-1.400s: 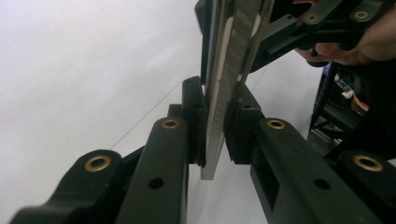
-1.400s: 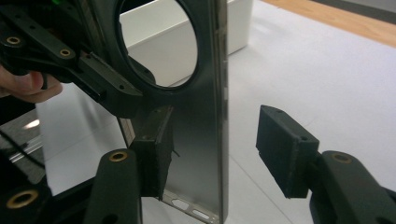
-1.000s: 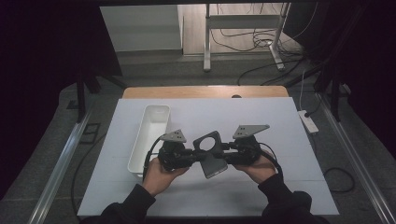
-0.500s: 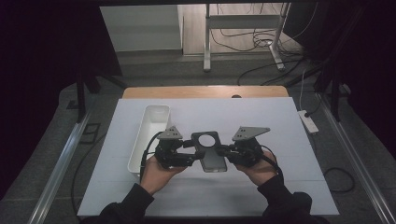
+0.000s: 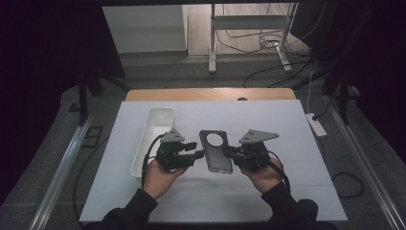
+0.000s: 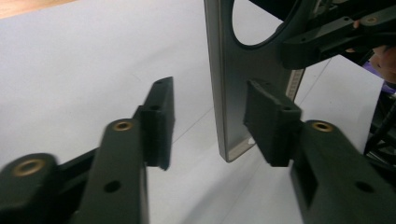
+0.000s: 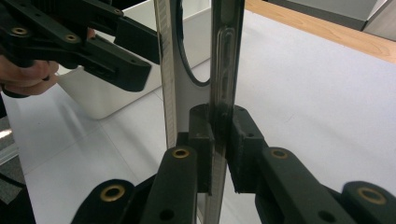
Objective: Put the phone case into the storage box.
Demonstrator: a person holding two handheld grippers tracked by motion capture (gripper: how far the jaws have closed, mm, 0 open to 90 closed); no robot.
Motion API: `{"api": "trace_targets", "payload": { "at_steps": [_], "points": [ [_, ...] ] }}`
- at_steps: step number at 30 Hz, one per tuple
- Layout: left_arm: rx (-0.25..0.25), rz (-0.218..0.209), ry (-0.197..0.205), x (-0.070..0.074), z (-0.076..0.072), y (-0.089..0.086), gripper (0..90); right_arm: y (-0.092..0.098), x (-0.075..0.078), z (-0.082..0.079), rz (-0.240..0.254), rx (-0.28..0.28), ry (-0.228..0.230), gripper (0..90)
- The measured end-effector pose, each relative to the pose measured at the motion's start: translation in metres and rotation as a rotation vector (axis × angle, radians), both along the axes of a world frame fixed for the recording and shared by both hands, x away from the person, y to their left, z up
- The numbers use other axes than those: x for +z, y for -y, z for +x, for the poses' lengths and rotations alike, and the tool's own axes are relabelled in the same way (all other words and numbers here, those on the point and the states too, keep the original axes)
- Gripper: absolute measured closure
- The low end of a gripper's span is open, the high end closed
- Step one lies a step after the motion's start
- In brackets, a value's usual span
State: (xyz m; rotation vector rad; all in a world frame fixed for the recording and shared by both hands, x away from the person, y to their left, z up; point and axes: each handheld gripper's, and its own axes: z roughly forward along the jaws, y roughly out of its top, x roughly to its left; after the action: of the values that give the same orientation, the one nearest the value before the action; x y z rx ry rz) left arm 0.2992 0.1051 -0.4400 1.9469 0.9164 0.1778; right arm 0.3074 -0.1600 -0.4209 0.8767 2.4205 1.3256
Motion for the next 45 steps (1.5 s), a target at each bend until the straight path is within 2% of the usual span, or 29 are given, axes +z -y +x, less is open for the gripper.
{"api": "trace_targets", "payload": {
  "at_steps": [2,4,11,18,22,26,29,30,31,32,39,45],
  "points": [
    [0.0,-0.003,-0.005,-0.001,0.0,0.0,62.1,-0.001,0.0,0.0,-0.002,-0.002,0.0,81.4],
    [0.005,-0.004,-0.011,-0.001,0.0,0.001,64.1,-0.003,-0.001,-0.001,0.002,-0.005,-0.002,81.4],
    [0.003,0.003,-0.02,-0.002,0.0,0.003,81.4,-0.006,-0.001,-0.003,0.011,-0.012,-0.008,81.3],
    [0.028,0.007,-0.018,-0.003,0.001,0.004,81.7,-0.009,-0.003,-0.005,0.017,-0.005,-0.021,81.1],
    [0.052,-0.033,-0.042,-0.003,0.002,0.0,86.8,-0.013,-0.004,-0.008,0.008,0.008,-0.018,80.7],
    [0.077,-0.031,-0.035,-0.001,0.002,-0.001,89.2,-0.017,-0.006,-0.008,0.027,0.056,-0.04,78.9],
    [0.092,-0.01,-0.025,-0.001,0.001,0.001,89.3,-0.02,-0.007,-0.01,0.015,0.067,-0.026,70.9],
    [0.1,-0.002,-0.025,0.0,0.001,0.001,89.3,-0.02,-0.007,-0.01,0.015,0.067,-0.026,70.9],
    [0.108,0.003,-0.024,0.0,0.001,0.001,89.3,-0.02,-0.006,-0.01,0.01,0.073,-0.023,65.2],
    [0.116,0.009,-0.023,0.001,0.001,0.0,89.3,-0.02,-0.006,-0.01,0.01,0.073,-0.023,65.2],
    [0.157,-0.002,-0.025,0.004,0.003,-0.006,89.3,-0.01,-0.004,-0.008,0.033,0.054,-0.039,50.7],
    [0.161,-0.008,-0.017,0.007,0.003,-0.009,89.2,-0.001,-0.006,-0.007,0.015,0.048,-0.058,42.1]
  ]
}}
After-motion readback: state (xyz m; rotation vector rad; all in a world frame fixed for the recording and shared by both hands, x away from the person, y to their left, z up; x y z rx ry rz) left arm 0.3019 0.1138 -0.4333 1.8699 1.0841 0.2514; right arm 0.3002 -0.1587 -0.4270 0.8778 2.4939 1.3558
